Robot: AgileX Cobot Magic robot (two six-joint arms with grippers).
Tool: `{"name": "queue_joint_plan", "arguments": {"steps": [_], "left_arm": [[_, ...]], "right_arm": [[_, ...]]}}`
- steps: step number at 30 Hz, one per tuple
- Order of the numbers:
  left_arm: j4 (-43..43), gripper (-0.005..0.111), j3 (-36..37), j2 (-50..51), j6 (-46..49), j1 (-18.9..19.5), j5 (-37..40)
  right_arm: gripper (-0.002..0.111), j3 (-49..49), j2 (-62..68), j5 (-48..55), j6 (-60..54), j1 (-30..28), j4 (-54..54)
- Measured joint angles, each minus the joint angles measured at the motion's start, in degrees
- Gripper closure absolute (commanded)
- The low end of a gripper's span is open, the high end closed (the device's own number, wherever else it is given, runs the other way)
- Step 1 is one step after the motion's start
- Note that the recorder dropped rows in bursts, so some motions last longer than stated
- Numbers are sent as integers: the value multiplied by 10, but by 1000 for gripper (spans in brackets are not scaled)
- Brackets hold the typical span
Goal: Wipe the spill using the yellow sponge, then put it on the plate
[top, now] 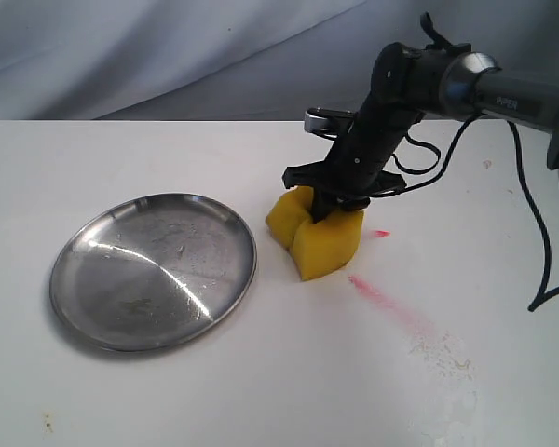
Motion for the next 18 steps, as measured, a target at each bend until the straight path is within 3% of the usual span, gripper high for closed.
{"name": "queue_joint_plan", "arguments": {"steps": [9,18], "left_arm": [[0,107,0,0,0,0,0],[0,107,0,0,0,0,0]], "right_arm": [[108,14,0,30,-5,16,-16],[108,191,-93,-57,-13,24,-26]]}}
